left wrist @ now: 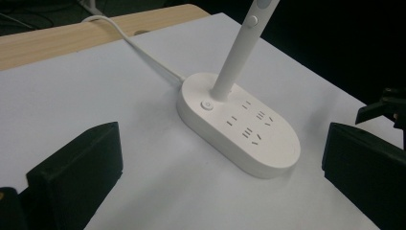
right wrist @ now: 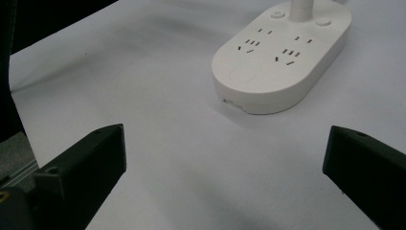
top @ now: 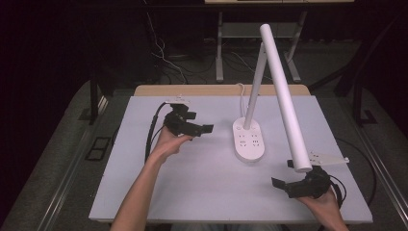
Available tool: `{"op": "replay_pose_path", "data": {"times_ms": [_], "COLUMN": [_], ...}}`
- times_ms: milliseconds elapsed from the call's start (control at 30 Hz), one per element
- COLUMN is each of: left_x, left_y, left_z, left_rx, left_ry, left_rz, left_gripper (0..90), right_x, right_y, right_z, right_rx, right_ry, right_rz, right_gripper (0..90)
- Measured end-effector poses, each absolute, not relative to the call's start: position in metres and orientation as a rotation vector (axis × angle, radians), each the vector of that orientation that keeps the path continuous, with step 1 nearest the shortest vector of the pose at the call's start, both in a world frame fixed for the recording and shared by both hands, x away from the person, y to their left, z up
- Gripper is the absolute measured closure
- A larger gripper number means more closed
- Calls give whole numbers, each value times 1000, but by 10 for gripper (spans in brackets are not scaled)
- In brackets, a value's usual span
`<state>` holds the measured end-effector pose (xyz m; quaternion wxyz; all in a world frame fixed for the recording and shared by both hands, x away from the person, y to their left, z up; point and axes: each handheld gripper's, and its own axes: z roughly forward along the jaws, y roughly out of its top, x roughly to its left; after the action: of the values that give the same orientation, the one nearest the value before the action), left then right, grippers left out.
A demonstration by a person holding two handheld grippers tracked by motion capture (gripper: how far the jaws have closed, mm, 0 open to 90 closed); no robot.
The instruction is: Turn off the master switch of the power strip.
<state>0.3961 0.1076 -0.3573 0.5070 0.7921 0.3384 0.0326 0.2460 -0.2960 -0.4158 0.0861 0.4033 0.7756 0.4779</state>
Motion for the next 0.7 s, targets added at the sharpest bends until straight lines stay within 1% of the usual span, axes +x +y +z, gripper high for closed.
{"op": "replay_pose_path", "data": {"times_ms": [433,700], "left_x": [360,337], "left_y": [141,155], "left_z": [-356,-365], "left_rx": [1890,1877], "left_ry": [822,832], "left_rz": [138,164], "left_gripper": [0,0], "right_x": [246,246], "right_y": [-295,-294], "right_z": [-416,-416], "right_rx": [1207,1209], "right_ry": [2312,2315], "right_rz": [1418,1416], "right_gripper": [4,4]}}
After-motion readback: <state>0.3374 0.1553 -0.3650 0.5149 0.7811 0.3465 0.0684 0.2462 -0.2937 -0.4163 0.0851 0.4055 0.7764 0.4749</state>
